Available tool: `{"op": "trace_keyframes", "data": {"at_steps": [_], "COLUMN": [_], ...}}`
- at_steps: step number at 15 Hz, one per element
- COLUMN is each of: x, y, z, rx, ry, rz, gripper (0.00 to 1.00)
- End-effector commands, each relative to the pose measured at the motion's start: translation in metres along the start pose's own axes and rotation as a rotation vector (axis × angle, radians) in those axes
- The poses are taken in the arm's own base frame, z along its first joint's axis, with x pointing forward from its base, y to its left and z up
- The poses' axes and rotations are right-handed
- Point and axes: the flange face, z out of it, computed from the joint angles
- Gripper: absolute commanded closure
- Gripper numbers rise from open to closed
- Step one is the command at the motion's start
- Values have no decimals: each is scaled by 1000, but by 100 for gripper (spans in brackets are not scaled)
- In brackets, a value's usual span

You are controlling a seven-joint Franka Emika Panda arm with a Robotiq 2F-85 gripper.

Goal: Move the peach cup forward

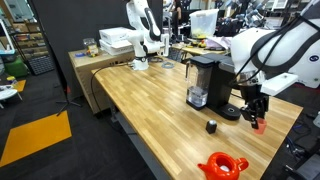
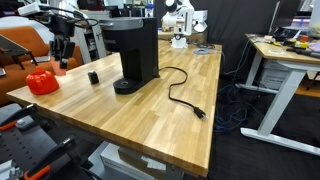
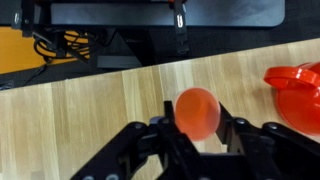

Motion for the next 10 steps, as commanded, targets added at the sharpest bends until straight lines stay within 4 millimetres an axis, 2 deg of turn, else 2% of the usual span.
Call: {"op": "trace_keyframes", "data": {"at_steps": [1, 7, 10], "x": [-15, -5, -8], "y": [14, 28, 38], "z": [16, 25, 34], "rx": [63, 265, 260], "ry": [-23, 15, 48], "rz": [50, 287, 415], "gripper": [84, 84, 84]}}
